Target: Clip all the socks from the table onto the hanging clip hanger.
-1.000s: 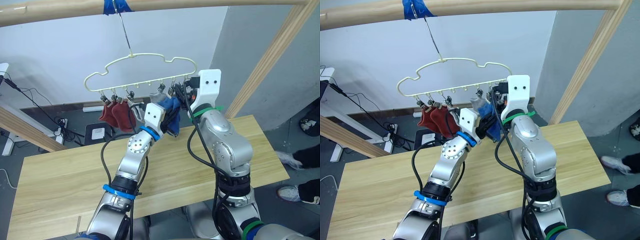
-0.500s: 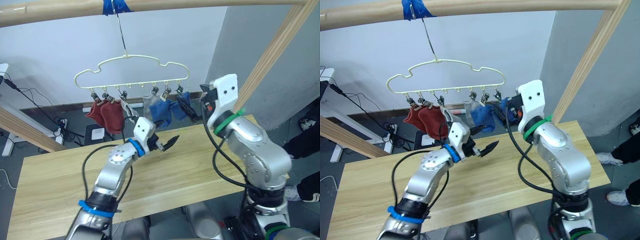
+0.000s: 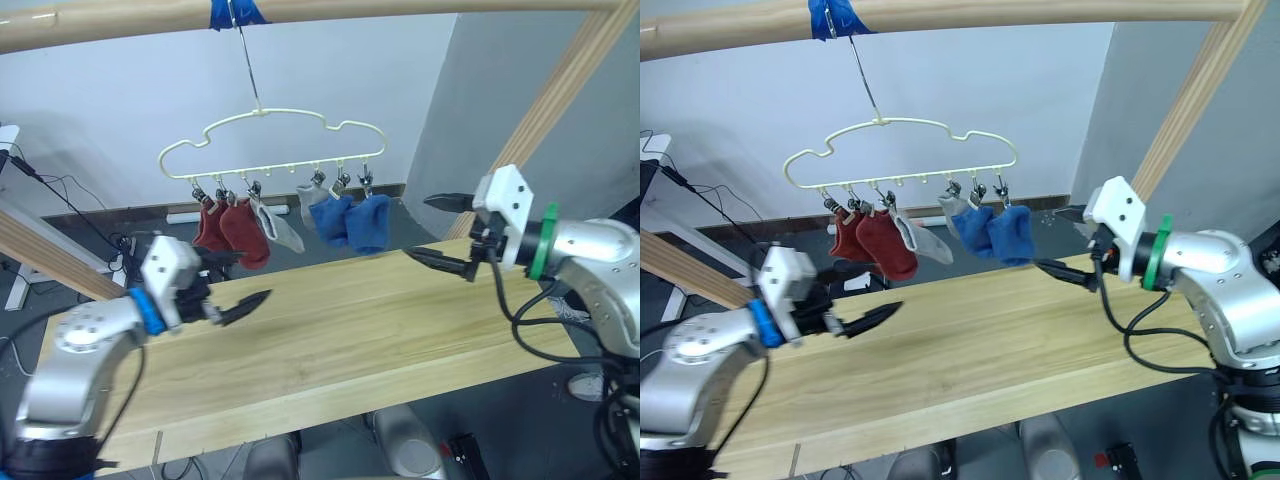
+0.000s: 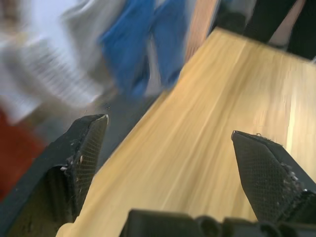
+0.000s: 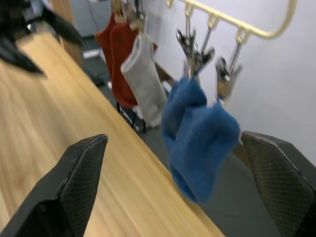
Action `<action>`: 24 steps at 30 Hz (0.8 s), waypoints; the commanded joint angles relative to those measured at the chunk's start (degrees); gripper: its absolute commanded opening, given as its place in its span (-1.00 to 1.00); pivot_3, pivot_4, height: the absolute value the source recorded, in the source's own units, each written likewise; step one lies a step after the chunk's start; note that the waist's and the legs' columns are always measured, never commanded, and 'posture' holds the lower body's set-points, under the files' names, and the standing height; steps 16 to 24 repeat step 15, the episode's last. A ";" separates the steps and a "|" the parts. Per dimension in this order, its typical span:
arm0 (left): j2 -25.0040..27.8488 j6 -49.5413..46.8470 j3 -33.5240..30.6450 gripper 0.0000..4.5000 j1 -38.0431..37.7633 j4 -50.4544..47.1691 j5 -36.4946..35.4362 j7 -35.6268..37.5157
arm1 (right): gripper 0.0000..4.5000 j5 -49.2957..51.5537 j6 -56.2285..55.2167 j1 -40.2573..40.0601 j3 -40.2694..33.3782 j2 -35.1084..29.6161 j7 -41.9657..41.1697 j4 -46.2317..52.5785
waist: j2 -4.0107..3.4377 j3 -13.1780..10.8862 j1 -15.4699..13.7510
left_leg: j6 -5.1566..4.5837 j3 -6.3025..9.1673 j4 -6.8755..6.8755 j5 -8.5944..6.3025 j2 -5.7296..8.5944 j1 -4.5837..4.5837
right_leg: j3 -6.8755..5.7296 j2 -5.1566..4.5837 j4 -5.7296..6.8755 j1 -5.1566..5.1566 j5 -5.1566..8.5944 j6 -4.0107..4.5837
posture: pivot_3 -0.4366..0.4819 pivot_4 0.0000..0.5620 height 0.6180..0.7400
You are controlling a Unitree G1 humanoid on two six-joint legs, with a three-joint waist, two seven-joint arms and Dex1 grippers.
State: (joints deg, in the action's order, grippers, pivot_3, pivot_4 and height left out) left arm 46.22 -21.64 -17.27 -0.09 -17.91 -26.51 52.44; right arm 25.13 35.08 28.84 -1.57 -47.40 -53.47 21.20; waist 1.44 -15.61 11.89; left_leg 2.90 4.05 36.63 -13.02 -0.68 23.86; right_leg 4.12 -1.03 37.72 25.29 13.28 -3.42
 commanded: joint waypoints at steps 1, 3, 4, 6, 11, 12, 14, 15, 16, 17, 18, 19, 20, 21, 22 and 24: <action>4.01 -3.03 -5.94 0.98 -1.20 1.43 -0.53 0.18 | 1.00 -1.19 -6.80 1.13 -0.93 -3.04 -5.92 -2.26 | 0.00 0.00 -0.71 | 0.00 0.01 0.00 0.00 -0.01 0.00 | -0.02 0.01 0.01 0.00 0.00 0.01 | -0.37 -0.32 1.00; 5.81 -4.16 -6.51 0.98 -1.07 3.19 1.19 -1.00 | 1.00 -1.22 -8.33 1.36 -0.97 -4.03 -7.85 -3.90 | 0.01 0.01 -1.12 | 0.00 0.01 0.01 0.00 0.00 -0.01 | -0.02 0.00 0.01 -0.01 0.00 0.01 | -0.36 -0.34 1.00; 6.20 -4.22 -6.44 0.98 -0.98 3.56 1.64 -1.26 | 1.00 -1.24 -8.78 1.44 -0.96 -4.17 -8.26 -4.37 | 0.02 0.01 -1.27 | 0.00 0.00 0.03 0.00 0.00 0.00 | -0.02 -0.01 0.01 -0.02 0.00 0.00 | -0.36 -0.34 1.00; 6.73 -4.86 -6.49 0.98 -0.69 4.17 2.06 -1.86 | 1.00 -1.57 -9.80 1.95 -0.69 -4.35 -9.08 -5.86 | 0.05 0.04 -1.80 | 0.00 -0.01 0.07 0.00 0.03 0.01 | -0.01 -0.04 0.01 -0.04 -0.01 -0.01 | -0.33 -0.38 1.00; 7.34 -4.86 -7.91 0.98 -0.13 6.38 1.84 -1.76 | 1.00 -2.40 -11.37 3.52 -0.12 -4.03 -9.72 -7.84 | 0.12 0.08 -2.74 | 0.01 -0.01 0.10 0.00 0.01 0.01 | -0.02 -0.04 0.07 -0.02 -0.03 0.00 | -0.32 -0.39 1.00; 7.15 -5.14 -8.09 0.98 0.15 6.61 0.99 -1.33 | 1.00 -2.45 -11.46 3.64 0.04 -3.93 -9.73 -7.86 | 0.12 0.08 -2.90 | 0.01 -0.01 0.10 0.00 0.00 0.01 | -0.02 -0.04 0.08 -0.01 -0.03 0.01 | -0.32 -0.39 1.00; 7.14 -6.06 -8.09 0.98 0.63 6.92 -0.15 -0.71 | 1.00 -2.56 -11.66 3.98 0.31 -3.66 -9.71 -8.14 | 0.12 0.08 -3.22 | 0.01 -0.01 0.12 0.00 0.00 0.00 | -0.02 -0.04 0.11 -0.01 -0.03 0.01 | -0.31 -0.39 1.00; 7.20 -6.61 -8.15 0.98 0.68 6.96 -0.60 -0.55 | 1.00 -2.59 -11.73 4.06 0.37 -3.55 -9.65 -8.18 | 0.12 0.08 -3.22 | 0.01 -0.02 0.15 0.00 0.00 0.01 | -0.02 -0.04 0.13 -0.01 -0.03 0.02 | -0.31 -0.39 1.00; 7.20 -6.61 -8.15 0.98 0.68 6.96 -0.60 -0.55 | 1.00 -2.59 -11.73 4.06 0.37 -3.55 -9.65 -8.18 | 0.12 0.08 -3.22 | 0.01 -0.02 0.15 0.00 0.00 0.01 | -0.02 -0.04 0.13 -0.01 -0.03 0.02 | -0.31 -0.39 1.00; 7.20 -6.61 -8.15 0.98 0.68 6.96 -0.60 -0.55 | 1.00 -2.59 -11.73 4.06 0.37 -3.55 -9.65 -8.18 | 0.12 0.08 -3.22 | 0.01 -0.02 0.15 0.00 0.00 0.01 | -0.02 -0.04 0.13 -0.01 -0.03 0.02 | -0.31 -0.39 1.00; 7.20 -6.61 -8.15 0.98 0.68 6.96 -0.60 -0.55 | 1.00 -2.59 -11.73 4.06 0.37 -3.55 -9.65 -8.18 | 0.12 0.08 -3.22 | 0.01 -0.02 0.15 0.00 0.00 0.01 | -0.02 -0.04 0.13 -0.01 -0.03 0.02 | -0.31 -0.39 1.00; 7.20 -6.61 -8.15 0.98 0.68 6.96 -0.60 -0.55 | 1.00 -2.59 -11.73 4.06 0.37 -3.55 -9.65 -8.18 | 0.12 0.08 -3.22 | 0.01 -0.02 0.15 0.00 0.00 0.01 | -0.02 -0.04 0.13 -0.01 -0.03 0.02 | -0.31 -0.39 1.00; 7.20 -6.61 -8.15 0.98 0.68 6.96 -0.60 -0.55 | 1.00 -2.59 -11.73 4.06 0.37 -3.55 -9.65 -8.18 | 0.12 0.08 -3.22 | 0.01 -0.02 0.15 0.00 0.00 0.01 | -0.02 -0.04 0.13 -0.01 -0.03 0.02 | -0.31 -0.39 1.00; 7.20 -6.61 -8.15 0.98 0.68 6.96 -0.60 -0.55 | 1.00 -2.59 -11.73 4.06 0.37 -3.55 -9.65 -8.18 | 0.12 0.08 -3.22 | 0.01 -0.02 0.15 0.00 0.00 0.01 | -0.02 -0.04 0.13 -0.01 -0.03 0.02 | -0.31 -0.39 1.00; 7.20 -6.61 -8.15 0.98 0.68 6.96 -0.60 -0.55 | 1.00 -2.59 -11.73 4.06 0.37 -3.55 -9.65 -8.18 | 0.12 0.08 -3.22 | 0.01 -0.02 0.15 0.00 0.00 0.01 | -0.02 -0.04 0.13 -0.01 -0.03 0.02 | -0.31 -0.39 1.00; 7.20 -6.61 -8.15 0.98 0.68 6.96 -0.60 -0.55 | 1.00 -2.59 -11.73 4.06 0.37 -3.55 -9.65 -8.18 | 0.12 0.08 -3.22 | 0.01 -0.02 0.15 0.00 0.00 0.01 | -0.02 -0.04 0.13 -0.01 -0.03 0.02 | -0.31 -0.39 1.00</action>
